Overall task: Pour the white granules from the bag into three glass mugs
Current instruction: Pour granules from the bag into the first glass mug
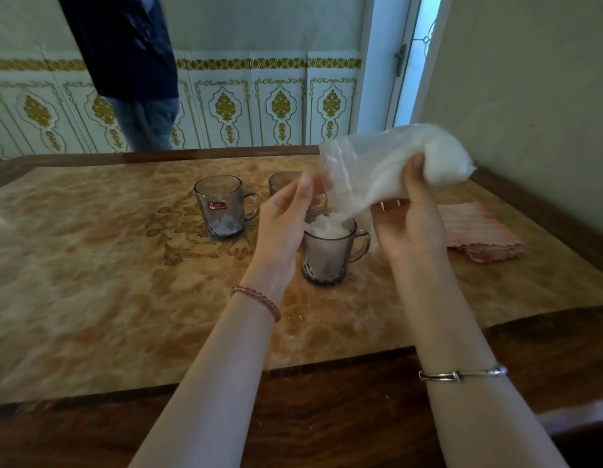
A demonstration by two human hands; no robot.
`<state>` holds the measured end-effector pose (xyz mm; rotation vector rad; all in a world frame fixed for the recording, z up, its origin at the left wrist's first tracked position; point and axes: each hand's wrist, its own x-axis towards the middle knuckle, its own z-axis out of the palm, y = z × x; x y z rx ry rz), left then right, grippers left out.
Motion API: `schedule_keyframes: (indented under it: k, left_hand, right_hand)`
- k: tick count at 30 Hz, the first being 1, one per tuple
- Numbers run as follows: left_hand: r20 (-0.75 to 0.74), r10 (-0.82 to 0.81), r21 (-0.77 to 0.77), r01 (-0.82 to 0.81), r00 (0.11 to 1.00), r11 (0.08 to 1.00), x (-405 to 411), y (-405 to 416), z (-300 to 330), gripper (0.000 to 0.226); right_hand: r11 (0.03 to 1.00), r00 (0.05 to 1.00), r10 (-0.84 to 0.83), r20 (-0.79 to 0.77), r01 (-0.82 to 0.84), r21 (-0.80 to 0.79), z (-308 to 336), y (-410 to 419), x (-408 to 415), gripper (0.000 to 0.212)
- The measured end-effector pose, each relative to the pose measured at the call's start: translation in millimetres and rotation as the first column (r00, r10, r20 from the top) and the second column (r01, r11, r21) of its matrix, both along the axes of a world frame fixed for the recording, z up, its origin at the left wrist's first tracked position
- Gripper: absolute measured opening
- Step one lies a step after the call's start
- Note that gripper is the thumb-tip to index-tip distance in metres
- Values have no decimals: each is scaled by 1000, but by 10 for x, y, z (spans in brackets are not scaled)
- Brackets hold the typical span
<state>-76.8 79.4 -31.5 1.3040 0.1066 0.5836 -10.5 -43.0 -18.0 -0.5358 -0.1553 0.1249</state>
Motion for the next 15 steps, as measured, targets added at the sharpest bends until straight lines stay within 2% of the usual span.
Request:
schedule_keyframes:
  k: [4,9,12,15]
  left_hand:
    - [-13,1,57,0,1000,998,10,6,-29,26]
    - [12,-22,86,21,1000,996,38,60,-19,32]
    - [14,-19,93,18,1000,995,40,53,-32,34]
    - [-2,-22,89,22,1000,996,17,50,-30,34]
  right_hand:
    - [998,992,35,-118,-30,47,-47,8,30,49]
    - [990,976,57,-212,-28,140,-51,-19,80,46]
    - [989,967,74,-244,-41,139,-39,-8,64,41]
    - [990,954,78,-289,-40,136,-38,32,50,48]
